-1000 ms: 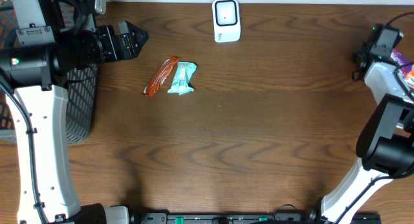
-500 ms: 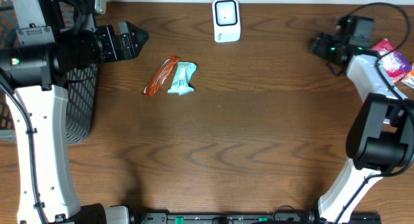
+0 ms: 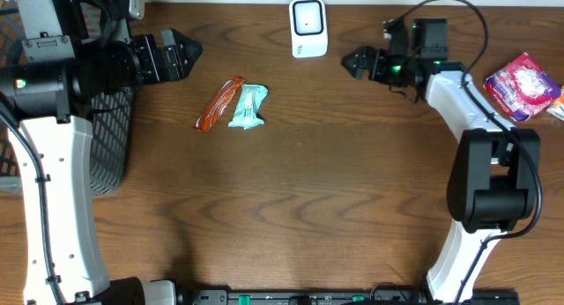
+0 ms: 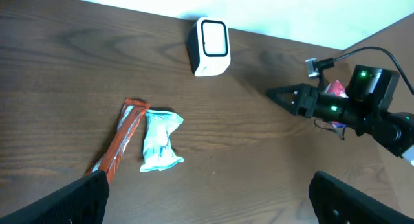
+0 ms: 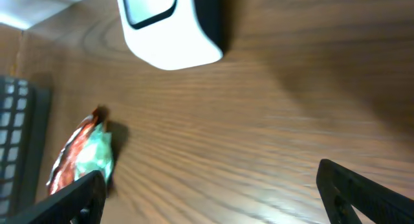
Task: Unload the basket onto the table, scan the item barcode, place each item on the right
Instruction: 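Move the right gripper left toward the mint-green wipes pack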
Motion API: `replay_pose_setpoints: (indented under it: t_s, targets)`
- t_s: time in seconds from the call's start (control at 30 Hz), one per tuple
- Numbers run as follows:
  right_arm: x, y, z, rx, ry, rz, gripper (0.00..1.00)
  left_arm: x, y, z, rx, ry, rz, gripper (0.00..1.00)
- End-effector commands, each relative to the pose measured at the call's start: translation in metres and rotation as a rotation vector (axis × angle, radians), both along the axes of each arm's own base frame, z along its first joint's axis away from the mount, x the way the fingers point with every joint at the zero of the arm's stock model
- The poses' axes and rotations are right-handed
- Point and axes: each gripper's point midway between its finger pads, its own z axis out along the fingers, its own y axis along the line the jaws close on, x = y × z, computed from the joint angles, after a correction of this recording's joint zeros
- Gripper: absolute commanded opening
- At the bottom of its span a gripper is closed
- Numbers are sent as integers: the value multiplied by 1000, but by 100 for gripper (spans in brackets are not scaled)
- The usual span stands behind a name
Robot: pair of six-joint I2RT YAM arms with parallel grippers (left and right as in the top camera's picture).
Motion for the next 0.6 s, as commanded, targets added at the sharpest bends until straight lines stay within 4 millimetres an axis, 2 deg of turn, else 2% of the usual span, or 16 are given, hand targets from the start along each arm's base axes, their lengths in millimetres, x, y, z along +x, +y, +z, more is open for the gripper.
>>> replay_pose_setpoints:
  t_s: [0.0,0.1,0.27,0.47,0.53,0.57]
  targets:
    - [-3,31,16,50,-2,40,99,1,0,1,-6,-2,-6,98]
    - [-9,55,15,36,-7,77,99,1,0,1,-6,-2,-6,98]
    - [-13,85,3,-106,-33,47,99,1,0,1,-6,-2,-6,98]
    - [-29,140,9,-94,-68,115,99,1,0,1,-6,-2,-6,98]
    - [-33,153,10,-99,-83,127,99,1,0,1,-6,-2,-6,98]
    - [-33,156,6,-126,-73,74,99,1,0,1,-6,-2,-6,98]
